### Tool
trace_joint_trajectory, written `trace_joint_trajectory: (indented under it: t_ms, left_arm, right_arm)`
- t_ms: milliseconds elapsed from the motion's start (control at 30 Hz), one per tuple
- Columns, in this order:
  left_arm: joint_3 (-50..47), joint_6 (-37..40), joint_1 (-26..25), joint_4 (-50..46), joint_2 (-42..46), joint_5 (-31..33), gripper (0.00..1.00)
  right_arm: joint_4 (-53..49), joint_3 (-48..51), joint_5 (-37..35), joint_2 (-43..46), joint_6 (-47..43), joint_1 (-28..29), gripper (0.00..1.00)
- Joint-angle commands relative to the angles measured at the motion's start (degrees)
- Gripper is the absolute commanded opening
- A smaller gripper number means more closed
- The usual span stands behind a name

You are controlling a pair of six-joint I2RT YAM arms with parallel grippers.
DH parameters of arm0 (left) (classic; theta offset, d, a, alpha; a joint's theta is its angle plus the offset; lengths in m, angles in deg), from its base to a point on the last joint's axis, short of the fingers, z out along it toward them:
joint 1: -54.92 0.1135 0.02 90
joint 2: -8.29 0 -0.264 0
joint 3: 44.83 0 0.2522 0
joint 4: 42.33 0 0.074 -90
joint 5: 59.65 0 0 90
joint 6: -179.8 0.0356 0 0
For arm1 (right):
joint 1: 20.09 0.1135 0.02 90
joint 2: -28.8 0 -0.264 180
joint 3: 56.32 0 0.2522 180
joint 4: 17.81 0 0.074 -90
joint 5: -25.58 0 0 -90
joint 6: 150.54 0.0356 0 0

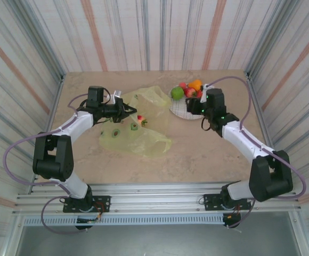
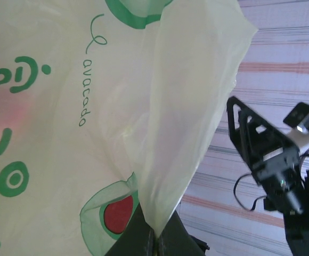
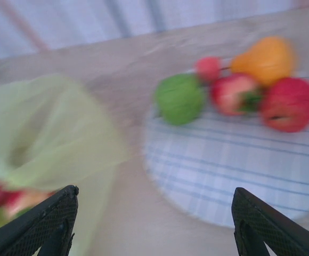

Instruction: Place the fruits into the plastic bag

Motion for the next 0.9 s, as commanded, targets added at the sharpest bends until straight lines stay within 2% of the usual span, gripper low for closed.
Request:
trace_joint_trajectory:
  t_ms: [0,167,400,600,867]
  left_arm:
    - [-0.2,-0.2,-0.4,0.1,0.2,-1.2,0.00]
    - [-0.2,-0.2,-0.4,0.0,0.2,-1.2,0.00]
    - [-0.2,-0.1,-0.4,0.0,0.2,-1.3,0.00]
    - [-0.2,-0.1,-0.4,0.0,0.2,-1.3,0.00]
    - [-0.2,0.0,-0.4,0.0,0.0,-1.4,0.00]
  right_arm:
    - [-5.9,-3.3,-7.2,-4.4,1.0,-4.0,0.77]
    - [-10.7,-12.6,-7.2,-15.2,2.9,-8.6,0.80]
    - [-15.6,-26.1,-6.2,-29.5,3.7,-9.1,0.81]
    - [-18.1,-34.0,-5.6,-37.2,5.0,-9.4,0.79]
    - [-20.6,-40.6,-3.5,-43.2,5.4,-9.8,0.76]
